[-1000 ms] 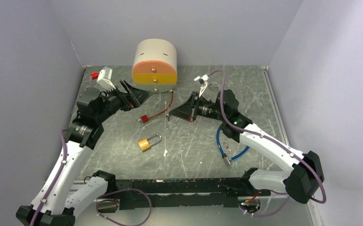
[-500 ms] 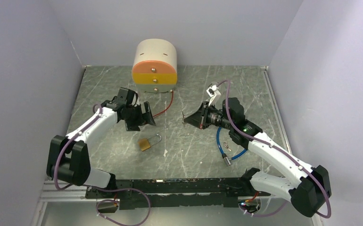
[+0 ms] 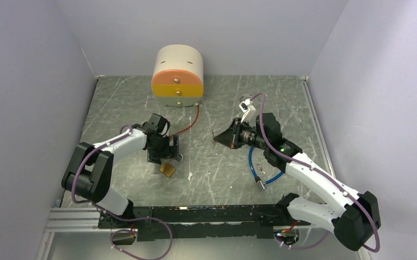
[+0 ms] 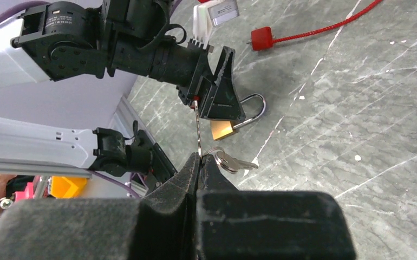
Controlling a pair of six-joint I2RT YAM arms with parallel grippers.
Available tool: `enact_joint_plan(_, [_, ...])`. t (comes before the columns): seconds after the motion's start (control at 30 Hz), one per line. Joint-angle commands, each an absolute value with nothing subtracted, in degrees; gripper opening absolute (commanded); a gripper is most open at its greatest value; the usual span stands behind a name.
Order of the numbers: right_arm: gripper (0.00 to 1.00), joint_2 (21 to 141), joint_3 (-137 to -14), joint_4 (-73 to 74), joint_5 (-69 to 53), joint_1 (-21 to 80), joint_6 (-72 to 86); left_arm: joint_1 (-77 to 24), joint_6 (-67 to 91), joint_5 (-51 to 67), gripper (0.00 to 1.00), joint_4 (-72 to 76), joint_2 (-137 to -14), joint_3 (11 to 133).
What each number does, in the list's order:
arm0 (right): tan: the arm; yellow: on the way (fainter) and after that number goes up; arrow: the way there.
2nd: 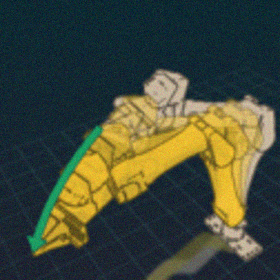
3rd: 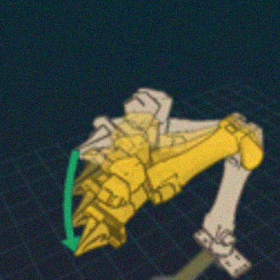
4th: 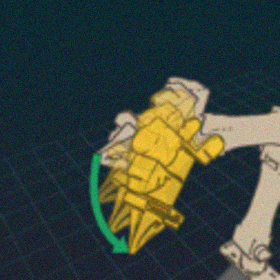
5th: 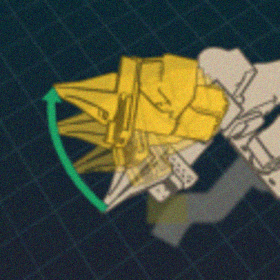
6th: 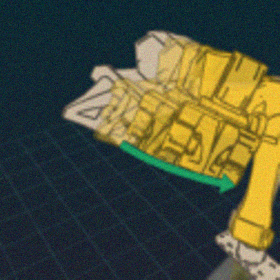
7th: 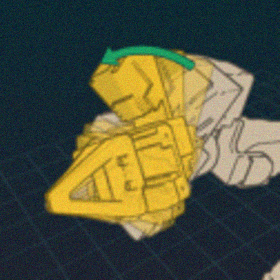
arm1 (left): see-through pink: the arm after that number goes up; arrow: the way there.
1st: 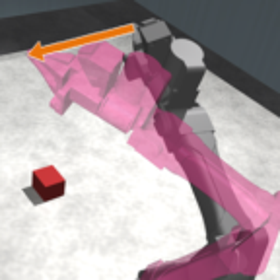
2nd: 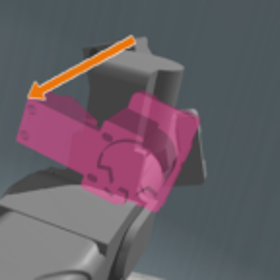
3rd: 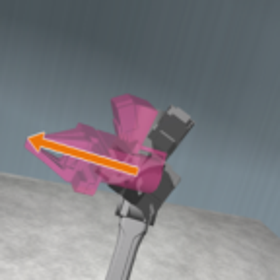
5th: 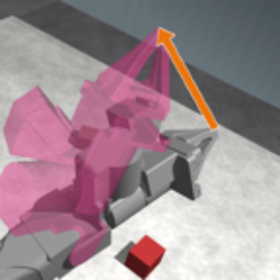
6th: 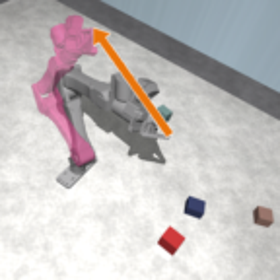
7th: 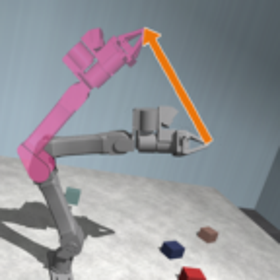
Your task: Unlock with the key
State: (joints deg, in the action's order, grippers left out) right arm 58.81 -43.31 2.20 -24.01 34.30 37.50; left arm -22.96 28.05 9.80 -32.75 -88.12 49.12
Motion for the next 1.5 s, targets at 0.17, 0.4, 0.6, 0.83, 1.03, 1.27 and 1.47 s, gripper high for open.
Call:
enact_joint_plan(0.17, [0.0,60.14,-44.76,-0.5,-23.61,34.02,38.26,-30.44,32.7,8.31,0.94,-31.69,-86.0,45.79])
enact_joint_plan(0.4, [0.0,59.41,-43.48,-0.26,-21.82,33.93,39.55,-36.72,40.19,1.29,0.94,-34.22,-84.91,45.59])
enact_joint_plan(0.6, [0.0,57.62,-41.59,2.21,-19.8,33.97,39.99,-40.31,46.81,-4.95,0.92,-40.67,-88.59,49.76])
enact_joint_plan(0.83, [0.0,56.57,-39.54,1.76,-17.81,33.93,41.7,-44.11,54.7,-7.79,0.91,-45.81,-94.52,54.75])
enact_joint_plan(1.03, [0.0,57.48,-40.16,2.59,-17.57,33.93,41.08,-45.74,57.99,-9.62,0.87,-47.81,-97.54,56.65])
enact_joint_plan(1.27, [0.0,59.33,-40.81,2.74,-18.75,33.93,39.95,-45.84,61.79,-12.78,0.9,-45.42,-94.99,55.86])
enact_joint_plan(1.47, [0.0,60.88,-42.16,3.68,-20.2,33.88,37.8,-45.87,65.47,-15.29,0.88,-40.11,-89.79,51.5])
